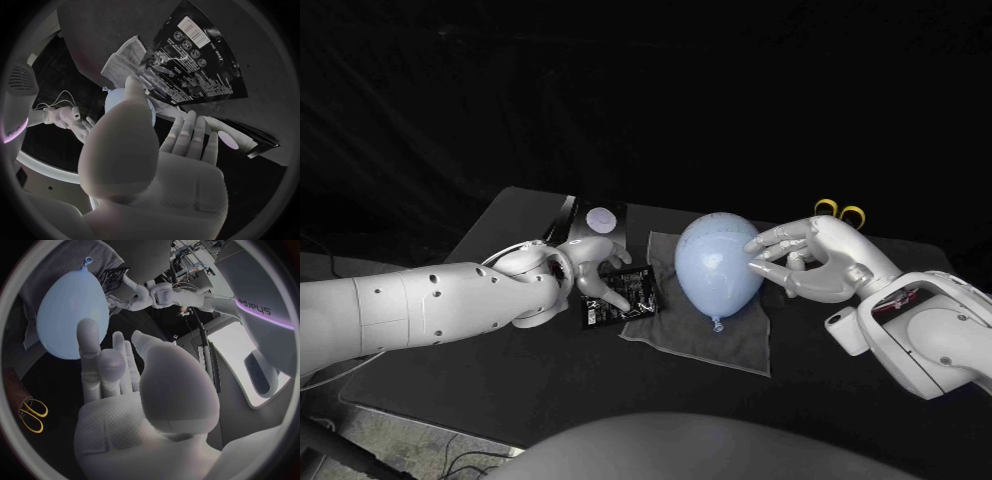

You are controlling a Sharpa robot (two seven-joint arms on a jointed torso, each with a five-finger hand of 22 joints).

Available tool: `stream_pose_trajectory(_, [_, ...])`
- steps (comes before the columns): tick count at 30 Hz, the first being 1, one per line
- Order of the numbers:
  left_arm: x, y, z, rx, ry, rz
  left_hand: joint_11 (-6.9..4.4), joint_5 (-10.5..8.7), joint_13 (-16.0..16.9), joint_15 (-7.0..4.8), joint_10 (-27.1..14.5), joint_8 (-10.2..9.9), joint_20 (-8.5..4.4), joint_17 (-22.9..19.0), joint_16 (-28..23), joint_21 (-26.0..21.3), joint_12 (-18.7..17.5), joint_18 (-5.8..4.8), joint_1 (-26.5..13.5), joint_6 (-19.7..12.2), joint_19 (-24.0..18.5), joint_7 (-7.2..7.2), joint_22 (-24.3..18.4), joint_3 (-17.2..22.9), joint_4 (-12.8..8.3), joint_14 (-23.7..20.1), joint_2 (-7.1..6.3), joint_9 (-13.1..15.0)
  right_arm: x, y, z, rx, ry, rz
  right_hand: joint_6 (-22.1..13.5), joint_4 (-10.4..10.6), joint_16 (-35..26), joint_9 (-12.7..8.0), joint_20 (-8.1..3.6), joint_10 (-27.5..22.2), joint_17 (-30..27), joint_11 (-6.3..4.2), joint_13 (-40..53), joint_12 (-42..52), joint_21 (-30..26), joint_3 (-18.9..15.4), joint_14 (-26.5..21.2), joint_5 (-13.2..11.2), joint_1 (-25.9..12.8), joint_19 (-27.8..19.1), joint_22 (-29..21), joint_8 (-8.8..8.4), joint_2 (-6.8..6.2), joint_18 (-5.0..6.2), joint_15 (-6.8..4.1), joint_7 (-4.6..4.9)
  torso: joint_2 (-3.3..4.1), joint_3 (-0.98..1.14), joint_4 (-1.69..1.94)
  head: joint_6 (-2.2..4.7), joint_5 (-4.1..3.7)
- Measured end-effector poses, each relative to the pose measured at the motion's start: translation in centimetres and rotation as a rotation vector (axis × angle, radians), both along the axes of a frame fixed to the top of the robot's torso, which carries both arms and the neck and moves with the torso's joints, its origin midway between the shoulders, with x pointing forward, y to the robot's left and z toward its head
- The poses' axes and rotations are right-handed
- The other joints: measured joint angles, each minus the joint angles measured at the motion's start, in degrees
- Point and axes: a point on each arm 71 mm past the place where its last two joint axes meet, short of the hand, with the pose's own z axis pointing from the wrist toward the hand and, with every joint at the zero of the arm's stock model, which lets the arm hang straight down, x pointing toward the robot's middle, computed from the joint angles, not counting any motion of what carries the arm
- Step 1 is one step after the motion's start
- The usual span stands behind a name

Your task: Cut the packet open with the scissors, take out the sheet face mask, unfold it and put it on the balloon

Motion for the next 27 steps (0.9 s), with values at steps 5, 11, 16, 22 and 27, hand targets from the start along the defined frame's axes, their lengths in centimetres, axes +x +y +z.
stream_pose_trajectory(5, [-0.8,-0.3,-0.9,0.022,0.015,0.024,0.78,0.00,-0.26,0.74,-2.45,-1.40,-0.07,-3.06,-3.27,0.00,-0.70,0.00,-0.07,-4.20,-1.57,-0.42,-0.15,-0.17,-0.17,-4.30,-0.07,-1.33,0.0,-0.1,-0.1,-0.001,0.005,-0.004,-0.22,0.00,-0.04,-0.01,0.08,-0.41,-0.84,-0.01,-0.06,0.00,-0.49,0.00,-0.20,0.00,-0.19,-0.49,-0.56,0.00,-0.19,-0.02,0.21,0.20,0.00,0.01,0.02,-0.14,-0.03])
stream_pose_trajectory(11, [-1.5,-0.2,-2.0,0.045,0.028,0.052,2.16,0.00,-0.36,1.97,-5.99,-3.35,0.01,-5.65,-6.22,-0.22,-1.99,0.00,-0.07,-9.65,-2.23,-0.84,-0.21,-0.26,-0.08,-8.45,-0.07,-3.16,0.1,-0.2,-0.1,0.001,0.012,-0.011,-0.51,0.00,-1.51,-0.02,0.19,-0.96,-2.63,0.31,-0.12,0.00,-2.10,0.00,-1.06,0.00,-0.30,-1.85,-2.07,0.00,-0.30,-0.28,0.40,0.45,-0.01,0.03,-0.01,-0.31,0.07])
stream_pose_trajectory(16, [-1.8,-0.2,-2.4,0.057,0.023,0.063,1.63,0.00,-0.41,1.72,-8.98,-4.00,-0.19,-7.41,-8.20,-0.22,-2.96,0.01,-0.07,-11.57,-3.08,-1.03,-0.23,-0.33,-0.01,-11.26,-0.07,-3.64,0.1,-0.4,-0.2,0.005,0.021,-0.020,-0.78,0.00,-3.12,-0.02,0.41,-1.34,-4.66,0.50,-0.18,0.00,-4.04,0.00,-1.75,0.00,-0.53,-3.07,-3.83,0.00,-0.07,-0.40,0.52,0.57,-0.01,0.05,-0.05,-0.41,0.16])
stream_pose_trajectory(22, [-2.2,-0.8,-2.5,0.061,0.022,0.052,1.14,0.00,-0.54,0.93,-13.57,-4.00,-0.12,-9.25,-10.16,-0.44,-3.78,0.00,-0.07,-12.07,-4.79,-1.13,-0.49,-0.32,-0.01,-14.48,-0.07,-3.56,0.2,-0.5,-0.2,0.009,0.034,-0.025,-0.79,0.00,-4.36,-0.03,0.50,-1.34,-6.33,0.50,-0.18,0.00,-5.46,0.00,-2.35,0.00,-0.53,-3.98,-5.20,0.00,-0.07,-0.26,0.72,0.58,0.00,0.07,-0.06,-0.52,0.14])
stream_pose_trajectory(27, [-2.7,-1.2,-2.9,0.072,0.032,0.043,0.87,0.00,-0.54,0.53,-15.45,-4.00,-0.19,-9.76,-10.56,-0.66,-3.78,0.01,-0.07,-12.07,-6.32,-1.13,-0.66,-0.32,-0.01,-15.31,-0.07,-3.42,0.2,-0.5,-0.4,0.012,0.048,-0.025,-0.79,0.00,-4.41,-0.03,0.50,-1.34,-6.56,0.50,-0.18,0.00,-5.46,-0.01,-2.55,0.00,-0.53,-3.98,-5.35,0.00,-0.07,0.24,0.52,0.57,0.01,0.11,-0.08,-0.63,0.08])
